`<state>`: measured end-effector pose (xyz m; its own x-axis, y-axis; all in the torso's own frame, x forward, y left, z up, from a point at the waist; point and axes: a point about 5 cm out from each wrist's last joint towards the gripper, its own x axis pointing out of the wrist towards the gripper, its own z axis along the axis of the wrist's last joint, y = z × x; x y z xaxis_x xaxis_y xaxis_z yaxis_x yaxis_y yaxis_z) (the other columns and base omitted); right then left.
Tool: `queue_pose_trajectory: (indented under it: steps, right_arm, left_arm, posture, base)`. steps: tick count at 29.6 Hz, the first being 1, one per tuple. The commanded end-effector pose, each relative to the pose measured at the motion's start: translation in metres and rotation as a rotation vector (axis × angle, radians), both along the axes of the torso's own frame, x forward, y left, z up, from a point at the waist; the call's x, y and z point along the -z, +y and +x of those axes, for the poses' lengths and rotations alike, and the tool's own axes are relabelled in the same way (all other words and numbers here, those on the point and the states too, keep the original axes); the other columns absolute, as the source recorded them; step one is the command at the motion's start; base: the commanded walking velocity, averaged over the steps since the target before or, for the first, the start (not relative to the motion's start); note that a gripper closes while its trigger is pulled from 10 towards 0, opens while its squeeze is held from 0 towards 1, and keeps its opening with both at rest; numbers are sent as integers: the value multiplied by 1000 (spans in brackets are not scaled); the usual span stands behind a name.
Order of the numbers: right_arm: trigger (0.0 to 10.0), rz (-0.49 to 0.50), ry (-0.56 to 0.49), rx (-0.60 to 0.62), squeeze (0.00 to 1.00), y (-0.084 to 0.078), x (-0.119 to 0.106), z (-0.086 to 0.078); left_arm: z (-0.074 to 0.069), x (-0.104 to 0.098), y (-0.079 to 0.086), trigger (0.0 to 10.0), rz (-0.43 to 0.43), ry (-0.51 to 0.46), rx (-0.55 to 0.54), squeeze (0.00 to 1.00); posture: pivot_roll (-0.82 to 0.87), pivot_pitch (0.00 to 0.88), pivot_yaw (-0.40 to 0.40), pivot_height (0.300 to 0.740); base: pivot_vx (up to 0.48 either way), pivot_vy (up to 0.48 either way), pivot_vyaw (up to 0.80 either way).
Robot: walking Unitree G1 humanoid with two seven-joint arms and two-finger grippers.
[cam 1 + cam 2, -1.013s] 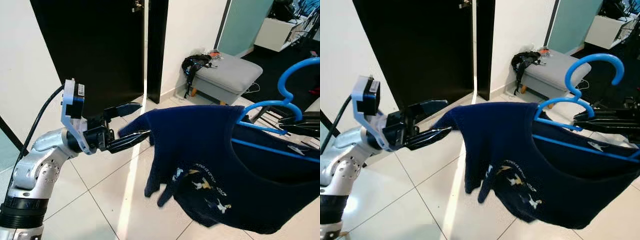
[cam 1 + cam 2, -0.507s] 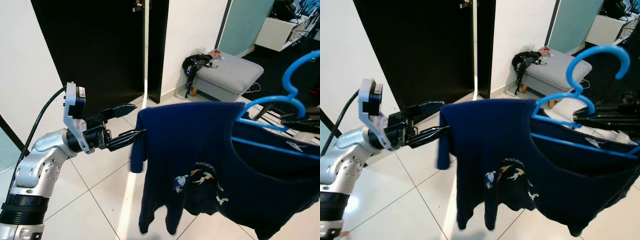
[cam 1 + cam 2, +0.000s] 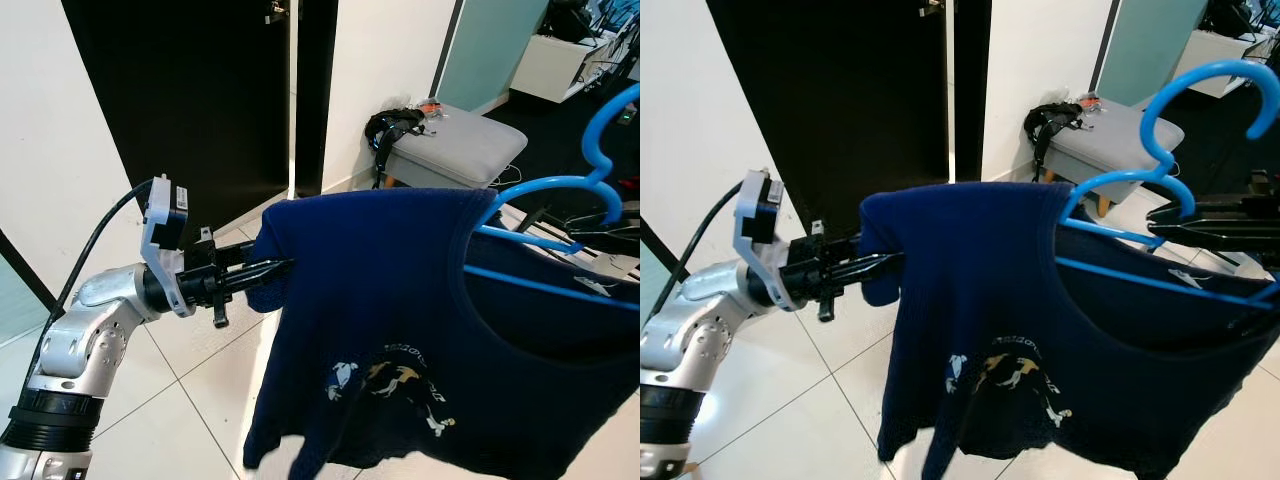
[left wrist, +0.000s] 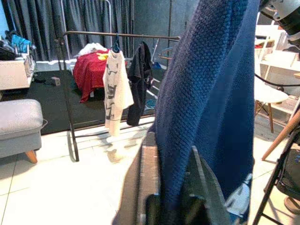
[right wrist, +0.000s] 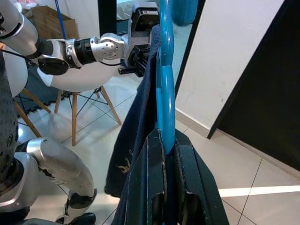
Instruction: Hang hanger
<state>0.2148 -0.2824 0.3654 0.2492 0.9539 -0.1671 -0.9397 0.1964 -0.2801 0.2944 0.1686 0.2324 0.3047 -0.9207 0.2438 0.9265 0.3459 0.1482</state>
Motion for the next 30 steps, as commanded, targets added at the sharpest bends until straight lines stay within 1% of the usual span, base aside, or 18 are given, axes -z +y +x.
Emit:
queue_pose_trajectory:
  steps: [1, 2, 4, 5, 8, 9, 13, 15, 20, 23, 24, 26, 27, 29, 30]
  right_arm:
    - [10000, -4, -20, 24, 0, -5, -5, -4]
    - [10000, -4, -20, 24, 0, -5, -5, -4]
    - [10000, -23, 6, 59, 0, -10, 1, -4]
    - [10000, -23, 6, 59, 0, -10, 1, -4]
    - [10000, -51, 45, 109, 0, -19, 11, -7]
    - [10000, -51, 45, 109, 0, -19, 11, -7]
    - [10000, -45, 61, 155, 0, -27, 13, -15]
    - [10000, -45, 61, 155, 0, -27, 13, -15]
    - [10000, -46, 58, 186, 0, -33, 10, -22]
    - [10000, -48, 57, 189, 0, -34, 10, -23]
    - [10000, -51, 58, 192, 0, -34, 9, -25]
    - [10000, -51, 58, 192, 0, -34, 9, -25]
    - [10000, -55, 61, 193, 0, -35, 10, -26]
    - [10000, -55, 61, 193, 0, -35, 10, -26]
    - [10000, -57, 66, 192, 0, -34, 11, -27]
  left_arm:
    - [2, -8, 18, 0, 14, -31, -57, 0]
    - [2, -8, 18, 0, 14, -31, -57, 0]
    - [4, -16, 31, 0, -5, -51, -96, 0]
    - [4, -16, 31, 0, -5, -51, -96, 0]
    - [6, -23, 47, 0, -25, -67, -154, 0]
    - [6, -23, 47, 0, -25, -67, -154, 0]
    - [9, -22, 60, 0, -36, -61, -217, 0]
    - [9, -22, 60, 0, -36, -61, -217, 0]
    - [13, -13, 69, 0, -42, -29, -267, 0]
    - [14, -11, 70, 0, -41, -24, -275, 0]
    - [16, -8, 74, 0, -50, -11, -297, 0]
    - [16, -8, 74, 0, -50, -11, -297, 0]
    - [18, -5, 77, 0, -65, 3, -321, 0]
    - [18, -5, 77, 0, -65, 3, -321, 0]
    - [21, 0, 80, 0, -80, 22, -347, 0]
  posture:
    - [-70, 74, -31, 740]
    - [-70, 74, -31, 740]
    - [-68, 76, -33, 740]
    - [-68, 76, -33, 740]
    - [-71, 81, -34, 740]
    - [-71, 81, -34, 740]
    - [-77, 86, -31, 740]
    - [-77, 86, -31, 740]
    - [-86, 86, -26, 740]
    - [-86, 86, -26, 740]
    - [-93, 86, -24, 740]
    - [-93, 86, -24, 740]
    - [-93, 86, -24, 740]
    - [-93, 86, -24, 740]
    - [-94, 86, -23, 740]
  base:
    - [0, 0, 0]
    - [0, 0, 0]
    - [0, 0, 0]
    - [0, 0, 0]
    - [0, 0, 0]
    - [0, 0, 0]
    - [0, 0, 0]
    - [0, 0, 0]
    - [0, 0, 0]
    - [0, 0, 0]
    - [0, 0, 0]
    - [0, 0, 0]
    - [0, 0, 0]
    - [0, 0, 0]
    - [0, 0, 0]
